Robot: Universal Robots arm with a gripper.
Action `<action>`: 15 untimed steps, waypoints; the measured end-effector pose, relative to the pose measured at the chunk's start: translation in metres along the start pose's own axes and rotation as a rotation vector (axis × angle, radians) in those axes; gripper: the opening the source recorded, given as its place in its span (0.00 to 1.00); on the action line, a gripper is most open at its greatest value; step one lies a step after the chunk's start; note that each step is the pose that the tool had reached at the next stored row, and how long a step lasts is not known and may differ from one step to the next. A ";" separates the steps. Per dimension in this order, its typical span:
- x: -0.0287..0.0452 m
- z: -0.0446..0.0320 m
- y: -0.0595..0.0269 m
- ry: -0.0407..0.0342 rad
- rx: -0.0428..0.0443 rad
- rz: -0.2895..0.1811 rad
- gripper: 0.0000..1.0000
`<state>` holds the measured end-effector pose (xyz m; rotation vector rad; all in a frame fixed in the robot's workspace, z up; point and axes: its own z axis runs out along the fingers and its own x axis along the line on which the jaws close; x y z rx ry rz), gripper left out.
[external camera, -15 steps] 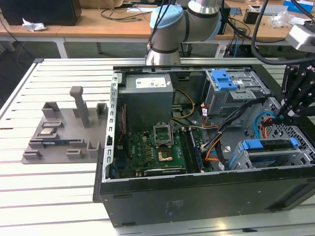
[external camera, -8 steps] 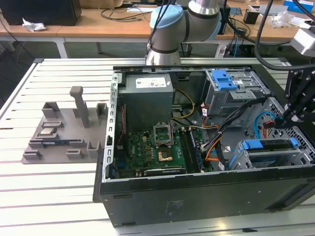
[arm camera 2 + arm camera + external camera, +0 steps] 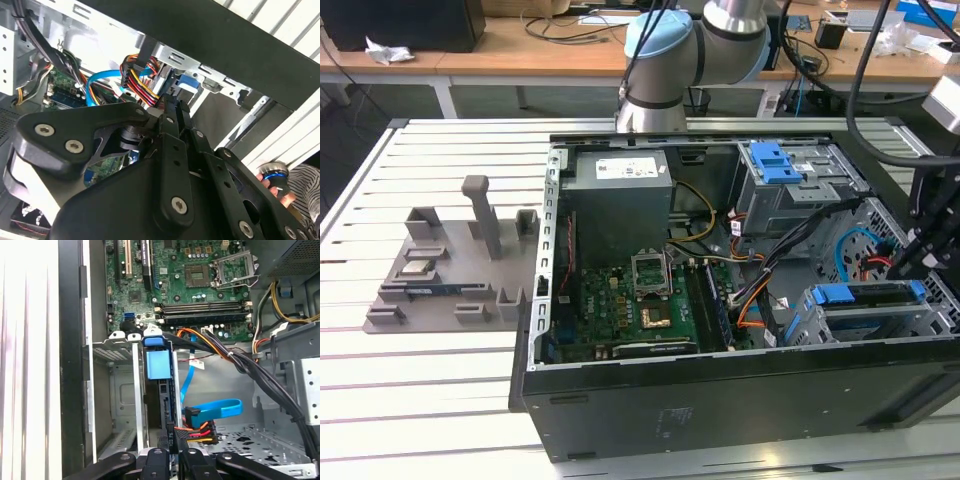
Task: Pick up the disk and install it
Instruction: 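Insert the first disk wire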
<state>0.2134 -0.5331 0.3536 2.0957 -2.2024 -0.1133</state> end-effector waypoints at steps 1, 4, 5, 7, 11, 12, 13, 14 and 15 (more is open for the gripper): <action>0.0001 0.0012 -0.0001 0.0002 0.0000 0.000 0.17; 0.0000 0.0070 -0.0002 0.0002 0.0000 0.000 0.17; -0.0011 0.0087 -0.0001 0.0003 0.0001 0.000 0.17; -0.0023 0.0096 0.0015 0.0001 0.0000 0.000 0.17; -0.0024 0.0105 0.0020 0.0006 0.0001 -0.003 0.17; -0.0024 0.0108 0.0021 0.0008 0.0002 -0.003 0.17; -0.0024 0.0117 0.0020 0.0008 0.0002 -0.005 0.17; -0.0024 0.0123 0.0019 0.0013 0.0003 -0.007 0.17; -0.0024 0.0128 0.0019 0.0018 0.0003 -0.011 0.17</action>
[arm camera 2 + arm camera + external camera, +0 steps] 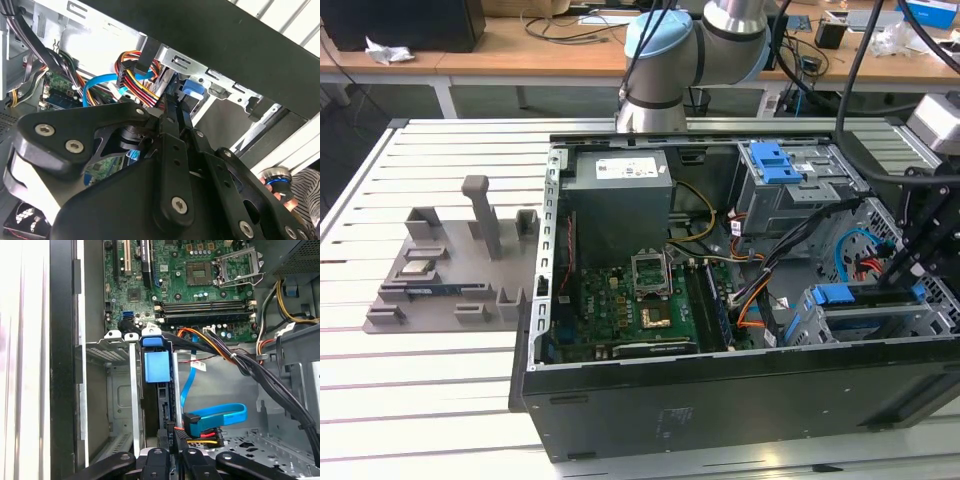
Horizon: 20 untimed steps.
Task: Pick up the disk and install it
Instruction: 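Insert the first disk wire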
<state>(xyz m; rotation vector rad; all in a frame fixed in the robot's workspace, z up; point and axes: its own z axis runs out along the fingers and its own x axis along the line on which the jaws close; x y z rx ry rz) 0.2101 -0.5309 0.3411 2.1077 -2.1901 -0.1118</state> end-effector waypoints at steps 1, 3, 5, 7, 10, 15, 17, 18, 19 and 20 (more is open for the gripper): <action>0.0000 0.0005 -0.0001 0.0005 0.0001 -0.005 0.17; 0.0000 0.0008 -0.0001 0.0017 0.0003 -0.015 0.17; 0.0000 0.0016 -0.0002 0.0026 0.0004 -0.022 0.17; 0.0000 0.0034 -0.0005 0.0023 0.0004 -0.022 0.17; 0.0000 0.0056 -0.0016 0.0031 0.0001 -0.022 0.17; -0.0001 0.0060 -0.0019 0.0022 0.0005 -0.022 0.17; -0.0001 0.0063 -0.0019 0.0019 0.0002 -0.022 0.18; -0.0001 0.0060 -0.0019 0.0024 0.0002 -0.022 0.24; -0.0001 0.0050 -0.0018 0.0028 0.0003 -0.022 0.24; 0.0000 0.0031 -0.0015 0.0026 0.0003 -0.022 0.24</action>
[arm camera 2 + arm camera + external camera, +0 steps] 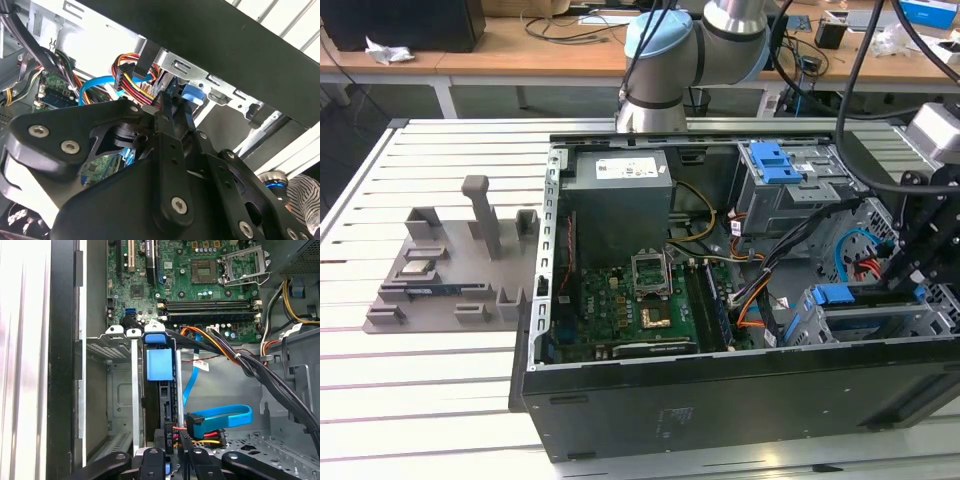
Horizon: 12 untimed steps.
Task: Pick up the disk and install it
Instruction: 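Insert the first disk wire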
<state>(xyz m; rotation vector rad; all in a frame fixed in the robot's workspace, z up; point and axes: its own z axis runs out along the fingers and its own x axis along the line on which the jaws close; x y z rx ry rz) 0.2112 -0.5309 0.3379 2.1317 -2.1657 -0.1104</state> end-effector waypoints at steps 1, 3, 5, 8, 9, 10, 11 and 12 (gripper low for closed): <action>0.0001 -0.0045 0.0005 0.0001 0.0000 0.000 0.24; 0.0002 -0.0111 0.0014 -0.0002 0.0000 0.000 0.24; 0.0001 -0.0187 0.0024 -0.0001 0.0000 0.000 0.24; 0.0003 -0.0282 0.0035 -0.0001 0.0000 0.000 0.11; 0.0003 -0.0314 0.0039 -0.0001 0.0000 0.000 0.11; 0.0004 -0.0340 0.0042 0.0000 0.0000 0.000 0.11; 0.0004 -0.0386 0.0048 -0.0001 0.0000 0.000 0.11; 0.0005 -0.0417 0.0051 -0.0002 0.0000 0.000 0.11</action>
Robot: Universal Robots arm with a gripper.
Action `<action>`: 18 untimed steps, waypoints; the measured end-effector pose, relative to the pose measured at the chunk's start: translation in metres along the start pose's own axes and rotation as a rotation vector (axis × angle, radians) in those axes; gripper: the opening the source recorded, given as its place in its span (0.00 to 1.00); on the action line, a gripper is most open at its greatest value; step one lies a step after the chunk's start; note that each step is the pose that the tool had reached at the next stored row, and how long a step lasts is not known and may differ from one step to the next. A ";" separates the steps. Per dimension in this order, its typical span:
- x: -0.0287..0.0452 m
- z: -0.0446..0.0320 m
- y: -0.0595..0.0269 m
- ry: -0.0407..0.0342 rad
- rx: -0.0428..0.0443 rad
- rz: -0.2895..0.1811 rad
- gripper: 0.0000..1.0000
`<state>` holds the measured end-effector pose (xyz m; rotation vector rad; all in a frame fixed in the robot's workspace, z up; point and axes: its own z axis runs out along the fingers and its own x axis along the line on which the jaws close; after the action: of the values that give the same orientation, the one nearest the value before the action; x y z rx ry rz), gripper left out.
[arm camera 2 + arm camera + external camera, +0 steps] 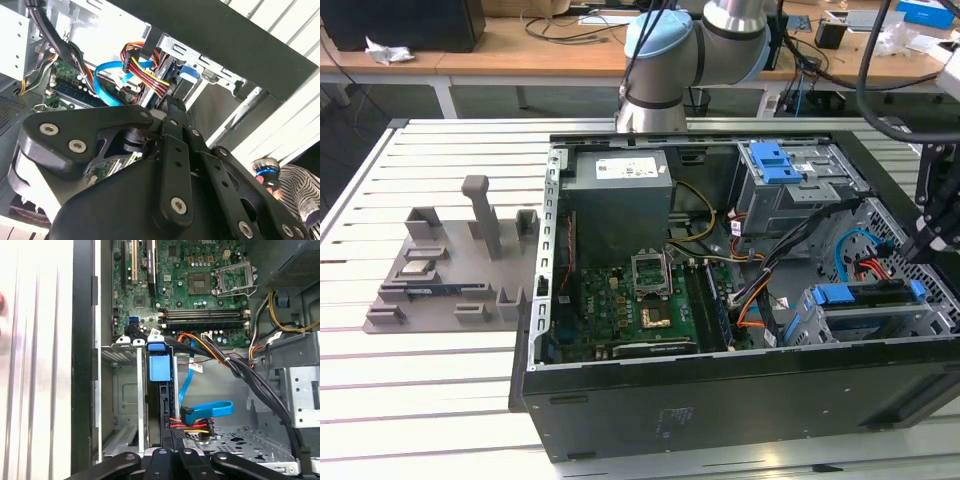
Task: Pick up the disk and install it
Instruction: 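Insert the first disk wire, then insert the second disk wire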
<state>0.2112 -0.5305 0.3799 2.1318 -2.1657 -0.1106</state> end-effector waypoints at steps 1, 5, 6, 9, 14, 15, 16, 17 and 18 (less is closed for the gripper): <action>0.0001 -0.0034 0.0004 0.0001 0.0000 0.000 0.11; 0.0003 -0.0127 0.0016 -0.0003 -0.0001 0.000 0.11; 0.0003 -0.0127 0.0016 -0.0007 -0.0001 0.000 0.11; 0.0003 -0.0129 0.0016 -0.0004 0.0000 0.000 0.11; 0.0003 -0.0130 0.0016 -0.0005 -0.0001 0.000 0.11; 0.0003 -0.0131 0.0016 -0.0005 0.0000 0.000 0.11; 0.0003 -0.0131 0.0016 -0.0005 0.0000 0.000 0.11; 0.0003 -0.0132 0.0016 -0.0005 0.0000 0.000 0.11; 0.0003 -0.0132 0.0016 -0.0006 0.0000 0.000 0.11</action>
<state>0.2112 -0.5305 0.3932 2.1321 -2.1660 -0.1113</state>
